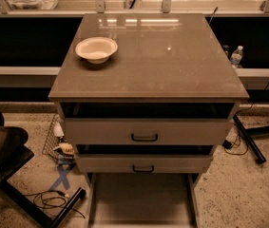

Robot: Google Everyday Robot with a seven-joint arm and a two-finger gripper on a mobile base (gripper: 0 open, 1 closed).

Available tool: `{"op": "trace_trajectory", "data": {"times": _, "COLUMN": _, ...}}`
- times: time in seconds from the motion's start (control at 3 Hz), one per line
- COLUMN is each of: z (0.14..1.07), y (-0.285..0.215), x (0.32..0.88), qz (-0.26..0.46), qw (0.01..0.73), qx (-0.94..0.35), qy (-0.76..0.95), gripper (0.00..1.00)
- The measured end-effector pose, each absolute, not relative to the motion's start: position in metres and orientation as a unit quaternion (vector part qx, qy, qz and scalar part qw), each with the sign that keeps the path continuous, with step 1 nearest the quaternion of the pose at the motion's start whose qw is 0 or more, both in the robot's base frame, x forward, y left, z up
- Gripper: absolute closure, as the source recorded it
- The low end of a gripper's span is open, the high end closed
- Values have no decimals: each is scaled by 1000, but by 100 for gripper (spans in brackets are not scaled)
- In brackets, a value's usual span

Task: Place coke can into bottom drawer

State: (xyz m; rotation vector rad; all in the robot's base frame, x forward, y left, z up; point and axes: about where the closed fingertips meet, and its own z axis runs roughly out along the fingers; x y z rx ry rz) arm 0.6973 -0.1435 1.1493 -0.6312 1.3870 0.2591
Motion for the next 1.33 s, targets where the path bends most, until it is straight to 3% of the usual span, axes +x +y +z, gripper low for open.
{"op": "trace_trajectory", "data": {"times": 0.67, "z": 973, "y": -205, "x": 602, "qz": 128, "qw": 607, "qx": -330, "qy": 711, "gripper": 100}}
{"op": "trace_trajectory", "data": {"times": 1.0, "z": 928, "y": -245, "x": 571, "qz": 116, "qw": 594, "qx": -311, "qy": 733, "gripper": 100}}
{"op": "trace_trajectory", "data": {"times": 1.33, "z": 921, "y": -245, "x": 571, "qz": 120, "qw": 595, "qx": -310, "qy": 732, "gripper": 100}}
